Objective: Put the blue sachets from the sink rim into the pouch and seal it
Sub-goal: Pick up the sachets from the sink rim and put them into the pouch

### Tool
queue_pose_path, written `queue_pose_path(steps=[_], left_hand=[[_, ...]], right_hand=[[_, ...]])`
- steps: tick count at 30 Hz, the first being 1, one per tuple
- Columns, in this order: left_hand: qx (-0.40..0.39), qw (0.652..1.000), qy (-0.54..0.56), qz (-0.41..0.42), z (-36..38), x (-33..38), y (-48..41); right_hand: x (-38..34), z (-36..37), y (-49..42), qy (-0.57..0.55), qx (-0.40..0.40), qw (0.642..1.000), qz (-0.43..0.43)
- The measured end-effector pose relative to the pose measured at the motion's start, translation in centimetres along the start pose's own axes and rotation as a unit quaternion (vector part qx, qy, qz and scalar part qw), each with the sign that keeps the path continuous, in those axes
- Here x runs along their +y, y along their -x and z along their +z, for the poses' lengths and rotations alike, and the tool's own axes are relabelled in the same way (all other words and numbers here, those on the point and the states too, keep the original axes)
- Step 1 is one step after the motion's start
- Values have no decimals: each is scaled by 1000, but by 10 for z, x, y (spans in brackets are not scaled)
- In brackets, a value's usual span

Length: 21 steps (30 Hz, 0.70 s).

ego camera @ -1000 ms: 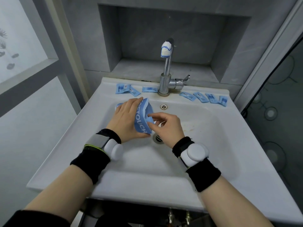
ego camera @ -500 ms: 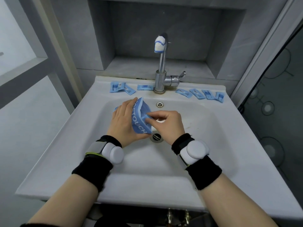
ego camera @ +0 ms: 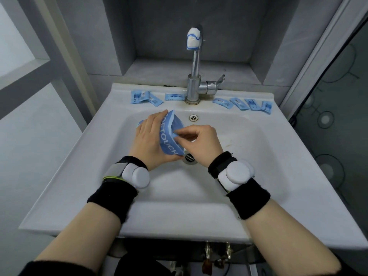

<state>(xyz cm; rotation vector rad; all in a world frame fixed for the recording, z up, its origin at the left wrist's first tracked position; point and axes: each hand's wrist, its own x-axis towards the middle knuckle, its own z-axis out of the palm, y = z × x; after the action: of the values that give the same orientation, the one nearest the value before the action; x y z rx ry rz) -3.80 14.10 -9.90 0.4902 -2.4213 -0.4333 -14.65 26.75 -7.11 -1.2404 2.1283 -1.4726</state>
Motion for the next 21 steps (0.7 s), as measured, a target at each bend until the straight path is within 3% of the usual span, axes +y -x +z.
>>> queue_pose_path(steps=[11, 21], left_hand=[[-13, 999, -25, 25, 1, 4, 1], [-32, 997, -52, 46, 2, 8, 1]], right_hand=[[1, -1, 1, -7, -22, 999, 24], [6, -1, 0, 58, -69, 996, -6]])
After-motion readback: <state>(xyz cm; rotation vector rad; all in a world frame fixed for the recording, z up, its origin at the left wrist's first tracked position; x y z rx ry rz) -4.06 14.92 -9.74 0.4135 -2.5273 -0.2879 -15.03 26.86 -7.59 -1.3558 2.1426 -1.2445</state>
